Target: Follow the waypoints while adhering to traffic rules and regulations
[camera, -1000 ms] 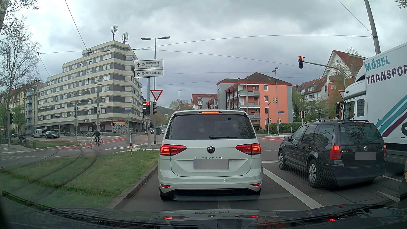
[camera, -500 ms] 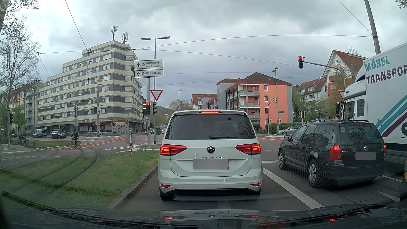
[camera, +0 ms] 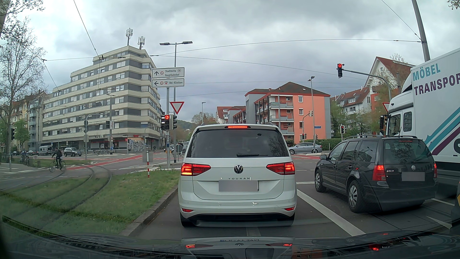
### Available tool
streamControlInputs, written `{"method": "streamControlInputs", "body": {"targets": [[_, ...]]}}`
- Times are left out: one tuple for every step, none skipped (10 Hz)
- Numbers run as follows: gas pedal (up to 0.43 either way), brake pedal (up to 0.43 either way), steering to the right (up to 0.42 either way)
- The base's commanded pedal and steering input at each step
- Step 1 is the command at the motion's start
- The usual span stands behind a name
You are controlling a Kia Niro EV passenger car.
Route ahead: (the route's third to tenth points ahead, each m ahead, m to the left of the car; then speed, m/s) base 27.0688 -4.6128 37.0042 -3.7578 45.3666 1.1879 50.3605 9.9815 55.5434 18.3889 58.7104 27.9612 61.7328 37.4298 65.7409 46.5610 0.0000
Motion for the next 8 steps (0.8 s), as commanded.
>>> {"method": "streamControlInputs", "body": {"targets": [[0.0, 0.238, -0.025], [0.0, 0.238, -0.025], [0.0, 0.244, -0.026], [0.0, 0.244, -0.026], [0.0, 0.244, -0.025], [0.0, 0.244, -0.025], [0.0, 0.244, -0.025], [0.0, 0.244, -0.025]]}}
